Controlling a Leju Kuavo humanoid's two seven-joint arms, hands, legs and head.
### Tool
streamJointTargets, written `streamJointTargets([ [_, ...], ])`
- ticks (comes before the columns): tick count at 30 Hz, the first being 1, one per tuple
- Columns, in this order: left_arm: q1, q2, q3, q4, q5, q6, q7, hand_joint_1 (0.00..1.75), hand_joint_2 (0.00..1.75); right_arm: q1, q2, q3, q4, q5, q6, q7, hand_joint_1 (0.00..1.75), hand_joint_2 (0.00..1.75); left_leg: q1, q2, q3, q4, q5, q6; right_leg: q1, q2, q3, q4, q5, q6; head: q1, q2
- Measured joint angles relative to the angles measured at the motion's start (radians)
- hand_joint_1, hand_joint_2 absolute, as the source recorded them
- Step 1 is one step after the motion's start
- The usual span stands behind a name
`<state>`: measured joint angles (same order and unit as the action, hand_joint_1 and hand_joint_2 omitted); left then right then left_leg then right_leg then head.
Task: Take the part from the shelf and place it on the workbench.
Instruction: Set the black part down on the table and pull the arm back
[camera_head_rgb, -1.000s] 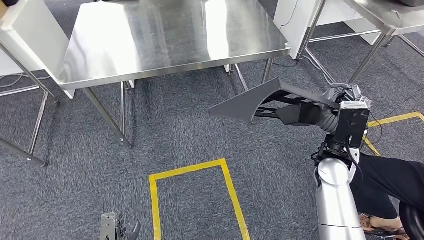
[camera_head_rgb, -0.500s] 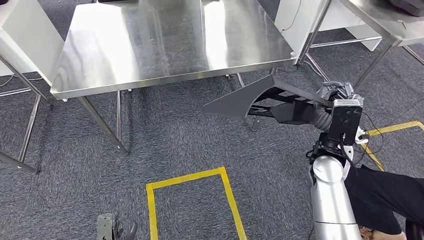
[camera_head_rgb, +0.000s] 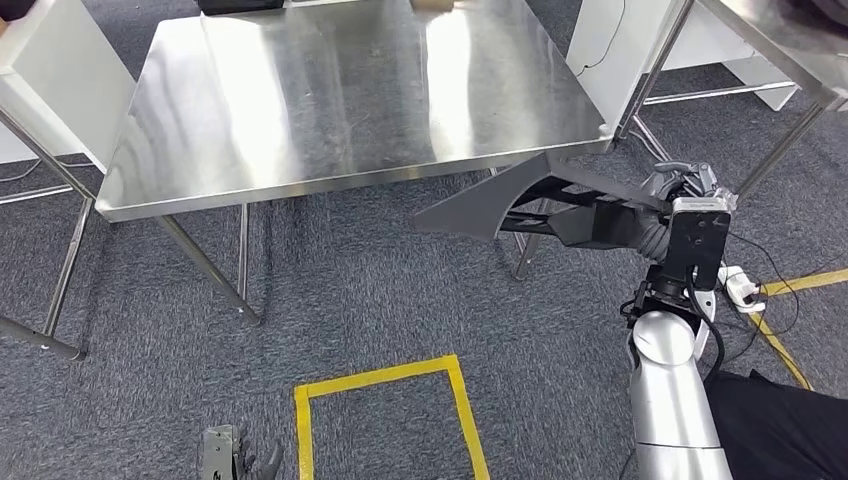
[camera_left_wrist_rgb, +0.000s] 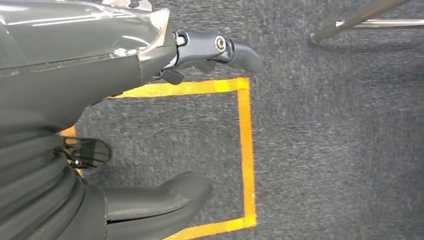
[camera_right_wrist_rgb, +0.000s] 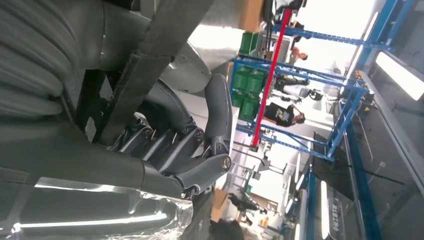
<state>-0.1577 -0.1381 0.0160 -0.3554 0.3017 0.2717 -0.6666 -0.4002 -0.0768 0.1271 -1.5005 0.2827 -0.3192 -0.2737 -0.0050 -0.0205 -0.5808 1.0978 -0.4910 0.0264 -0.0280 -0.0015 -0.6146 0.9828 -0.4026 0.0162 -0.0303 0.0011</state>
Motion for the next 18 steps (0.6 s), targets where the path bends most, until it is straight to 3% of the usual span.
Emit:
streamJointTargets([
  [1,0.001,0.000,0.000,0.000,0.000,-0.001,0.000,0.00,1.75,0.000,-0.001,0.000,0.000,0.009,-0.001,0.005,1.75,1.75,0.002,0.005,-0.042,0.060,-0.010,-0.004,0.000,0.000,0.011,-0.002,-0.008,-0.007,-0.001,0.000],
  [3,0.004,0.000,0.000,0.000,0.000,-0.003,0.001,0.00,1.75,0.000,-0.004,0.000,0.000,0.033,-0.002,0.019,1.75,1.75,0.007,0.009,-0.122,0.155,-0.063,-0.013,0.002,0.001,0.032,-0.002,-0.028,-0.015,-0.002,0.000],
  [4,0.006,0.000,0.000,0.001,0.000,-0.004,0.001,0.00,1.75,0.001,-0.007,-0.001,0.001,0.049,-0.002,0.029,1.75,1.75,0.009,0.011,-0.148,0.170,-0.084,-0.016,0.003,0.002,0.045,-0.002,-0.039,-0.014,-0.003,0.000],
  [5,0.006,0.000,0.000,0.001,-0.001,-0.006,0.002,0.00,1.75,0.000,-0.010,-0.002,0.001,0.070,-0.001,0.042,1.75,1.75,0.010,0.012,-0.161,0.158,-0.086,-0.018,0.003,0.003,0.060,-0.002,-0.051,-0.014,-0.003,0.000],
  [6,0.007,0.001,0.000,0.001,-0.003,-0.008,0.002,0.00,1.75,-0.002,-0.014,-0.004,0.001,0.095,0.002,0.058,1.75,1.75,0.011,0.014,-0.158,0.118,-0.061,-0.017,0.003,0.003,0.076,-0.002,-0.062,-0.012,-0.004,0.000],
  [8,0.007,0.002,0.000,0.001,-0.008,-0.012,0.004,0.00,1.75,-0.015,-0.024,-0.013,0.004,0.148,0.020,0.095,1.75,1.75,0.009,0.015,-0.128,-0.008,0.046,-0.006,0.005,0.004,0.106,-0.003,-0.087,-0.006,-0.007,0.000],
  [10,0.007,0.005,0.001,0.002,-0.013,-0.016,0.006,0.00,1.75,-0.041,-0.039,-0.026,0.012,0.183,0.047,0.128,1.75,1.75,0.003,0.013,-0.102,-0.088,0.117,0.007,0.009,0.008,0.124,-0.006,-0.109,0.006,-0.010,0.000],
  [13,0.005,0.004,0.002,0.002,-0.020,-0.020,0.010,0.00,1.75,-0.090,-0.083,-0.049,0.029,0.210,0.088,0.168,1.75,1.75,0.000,0.009,-0.074,-0.105,0.118,0.023,0.010,0.010,0.136,0.009,-0.114,0.027,-0.011,0.000],
  [15,0.003,0.004,0.002,0.002,-0.023,-0.022,0.012,0.00,1.75,-0.139,-0.128,-0.059,0.053,0.226,0.132,0.195,1.75,1.75,0.003,0.008,-0.054,-0.111,0.111,0.036,0.007,0.007,0.096,0.087,-0.113,0.032,-0.008,0.000],
  [18,0.001,0.005,0.003,0.003,-0.024,-0.029,0.014,0.00,1.75,-0.238,-0.213,-0.056,0.126,0.259,0.215,0.237,1.75,1.75,0.001,0.003,-0.035,-0.112,0.090,0.050,0.007,0.006,-0.045,0.270,-0.162,0.029,-0.003,0.000],
])
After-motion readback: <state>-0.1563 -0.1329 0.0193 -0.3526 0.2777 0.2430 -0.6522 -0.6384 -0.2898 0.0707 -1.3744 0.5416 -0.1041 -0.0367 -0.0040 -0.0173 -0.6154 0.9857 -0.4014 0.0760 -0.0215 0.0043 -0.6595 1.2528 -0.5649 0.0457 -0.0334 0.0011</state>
